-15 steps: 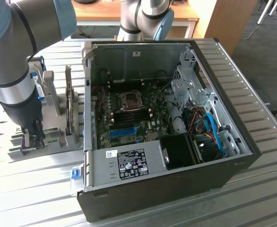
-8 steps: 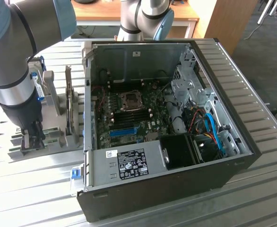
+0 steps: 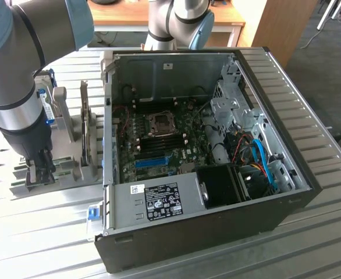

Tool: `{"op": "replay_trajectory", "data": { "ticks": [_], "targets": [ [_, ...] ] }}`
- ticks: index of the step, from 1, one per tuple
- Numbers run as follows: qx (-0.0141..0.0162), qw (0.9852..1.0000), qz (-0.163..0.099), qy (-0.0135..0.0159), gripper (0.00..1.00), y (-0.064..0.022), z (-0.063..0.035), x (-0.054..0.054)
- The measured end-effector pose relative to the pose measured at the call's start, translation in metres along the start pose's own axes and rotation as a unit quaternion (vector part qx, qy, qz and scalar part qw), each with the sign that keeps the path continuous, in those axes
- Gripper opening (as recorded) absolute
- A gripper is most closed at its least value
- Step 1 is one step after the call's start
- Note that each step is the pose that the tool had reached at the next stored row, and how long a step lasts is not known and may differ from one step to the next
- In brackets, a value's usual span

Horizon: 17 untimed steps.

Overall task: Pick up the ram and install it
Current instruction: 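Pick up the ram and move it above insertion slot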

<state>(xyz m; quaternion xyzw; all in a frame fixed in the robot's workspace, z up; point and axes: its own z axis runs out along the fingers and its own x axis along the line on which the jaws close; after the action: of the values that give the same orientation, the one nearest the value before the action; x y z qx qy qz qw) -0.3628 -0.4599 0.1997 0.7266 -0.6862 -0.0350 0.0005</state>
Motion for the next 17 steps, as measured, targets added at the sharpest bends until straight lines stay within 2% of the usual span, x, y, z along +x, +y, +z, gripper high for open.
{"op": "replay_trajectory", "data": {
  "ticks": [4, 5, 17],
  "targets": [
    [0.0000, 1.0000, 0.000, 0.0000, 0.29, 0.0000, 0.0000, 0.0000],
    [0.0000, 1.0000, 0.000, 0.0000, 0.23, 0.0000, 0.0000, 0.0000],
    [0.0000, 1.0000, 0.000, 0.0000, 0.23, -0.0001, 0.0000, -0.0006]
  ]
}}
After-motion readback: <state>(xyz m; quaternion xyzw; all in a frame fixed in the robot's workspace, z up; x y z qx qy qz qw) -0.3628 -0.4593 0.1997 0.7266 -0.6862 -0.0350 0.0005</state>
